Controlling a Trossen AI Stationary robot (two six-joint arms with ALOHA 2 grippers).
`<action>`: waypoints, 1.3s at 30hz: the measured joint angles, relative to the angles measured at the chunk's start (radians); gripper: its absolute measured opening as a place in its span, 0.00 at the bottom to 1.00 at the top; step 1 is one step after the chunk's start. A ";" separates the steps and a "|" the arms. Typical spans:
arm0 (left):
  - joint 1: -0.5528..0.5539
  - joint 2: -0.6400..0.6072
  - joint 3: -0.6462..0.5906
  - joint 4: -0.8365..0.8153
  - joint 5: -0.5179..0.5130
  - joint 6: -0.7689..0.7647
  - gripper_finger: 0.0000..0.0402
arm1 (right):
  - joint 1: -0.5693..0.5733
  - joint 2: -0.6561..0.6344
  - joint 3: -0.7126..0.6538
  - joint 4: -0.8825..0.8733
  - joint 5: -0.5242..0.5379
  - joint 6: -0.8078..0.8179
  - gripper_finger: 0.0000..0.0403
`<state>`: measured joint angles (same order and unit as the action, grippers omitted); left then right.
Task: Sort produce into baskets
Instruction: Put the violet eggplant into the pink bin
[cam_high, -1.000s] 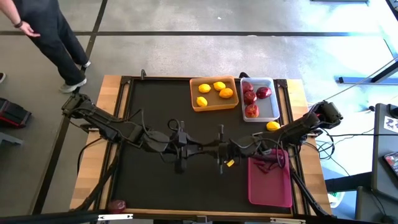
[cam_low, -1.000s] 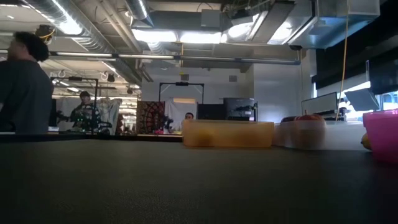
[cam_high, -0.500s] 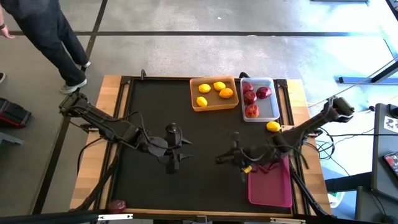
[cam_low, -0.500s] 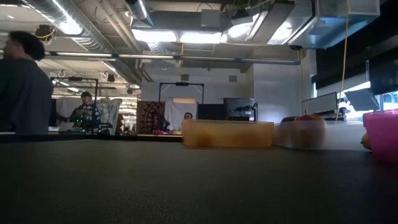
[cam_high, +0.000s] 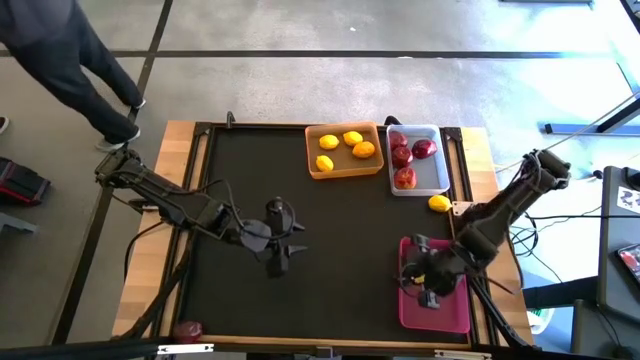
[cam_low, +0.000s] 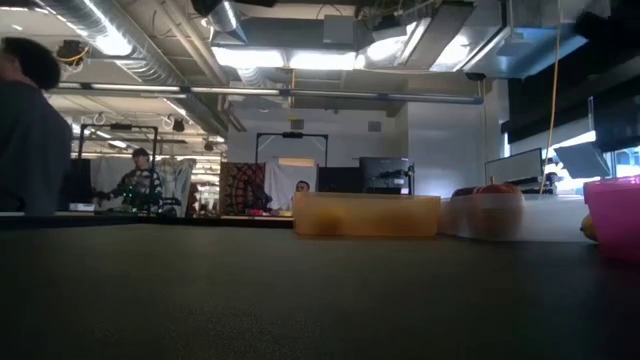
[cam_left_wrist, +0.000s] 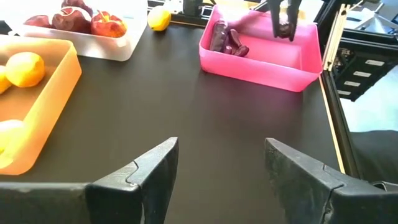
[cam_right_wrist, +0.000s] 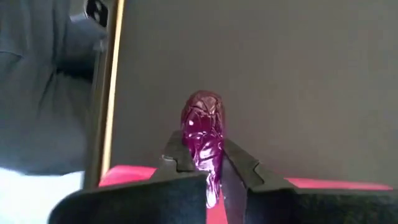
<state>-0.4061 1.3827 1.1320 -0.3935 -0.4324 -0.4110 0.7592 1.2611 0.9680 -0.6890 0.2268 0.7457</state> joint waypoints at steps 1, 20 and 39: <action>0.002 0.000 0.000 0.000 0.000 -0.001 0.57 | 0.018 0.001 0.000 -0.019 -0.017 0.054 0.03; 0.008 0.000 0.000 0.000 0.000 0.017 0.57 | 0.157 0.209 -0.001 -0.211 -0.076 0.342 0.03; 0.008 0.000 0.000 0.000 0.000 0.024 0.57 | 0.081 0.430 -0.002 -0.261 -0.062 0.327 0.12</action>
<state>-0.3985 1.3827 1.1320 -0.3931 -0.4324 -0.3866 0.8407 1.6907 0.9665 -0.9497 0.1649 1.0725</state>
